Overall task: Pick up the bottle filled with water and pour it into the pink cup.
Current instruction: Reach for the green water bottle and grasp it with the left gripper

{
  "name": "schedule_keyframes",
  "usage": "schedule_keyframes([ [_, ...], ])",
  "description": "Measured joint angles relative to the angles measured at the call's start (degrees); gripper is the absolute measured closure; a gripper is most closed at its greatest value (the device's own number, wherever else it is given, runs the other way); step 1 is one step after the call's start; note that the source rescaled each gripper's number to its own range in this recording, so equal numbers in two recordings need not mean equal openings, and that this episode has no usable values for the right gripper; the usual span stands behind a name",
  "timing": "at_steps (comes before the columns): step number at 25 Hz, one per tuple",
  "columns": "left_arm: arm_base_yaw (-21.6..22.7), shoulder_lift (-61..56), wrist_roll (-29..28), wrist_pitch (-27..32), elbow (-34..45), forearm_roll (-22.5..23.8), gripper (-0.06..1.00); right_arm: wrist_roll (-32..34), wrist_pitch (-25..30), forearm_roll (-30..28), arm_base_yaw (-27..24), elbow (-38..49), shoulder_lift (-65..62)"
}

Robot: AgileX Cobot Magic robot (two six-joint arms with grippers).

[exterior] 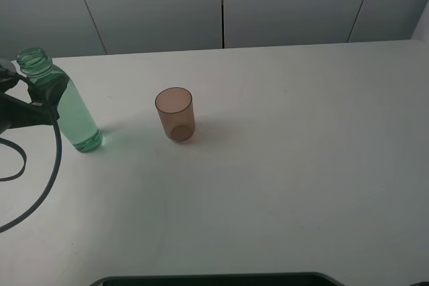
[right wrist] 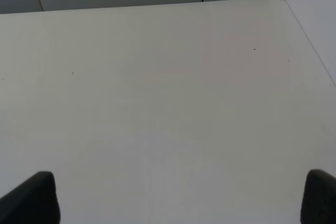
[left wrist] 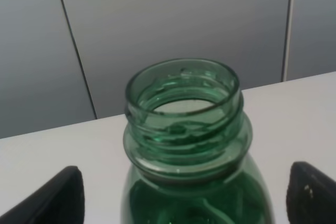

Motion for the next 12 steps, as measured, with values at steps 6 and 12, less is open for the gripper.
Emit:
schedule_keyframes([
  [6,0.0,1.2,-0.4,0.6,-3.4,0.3,-0.02,0.0,0.0,0.0,0.0,0.0,0.0],
  [12,0.0,1.3,-0.4,4.3,-6.6,2.7,-0.02,0.0,0.0,0.0,0.0,0.0,0.0],
])
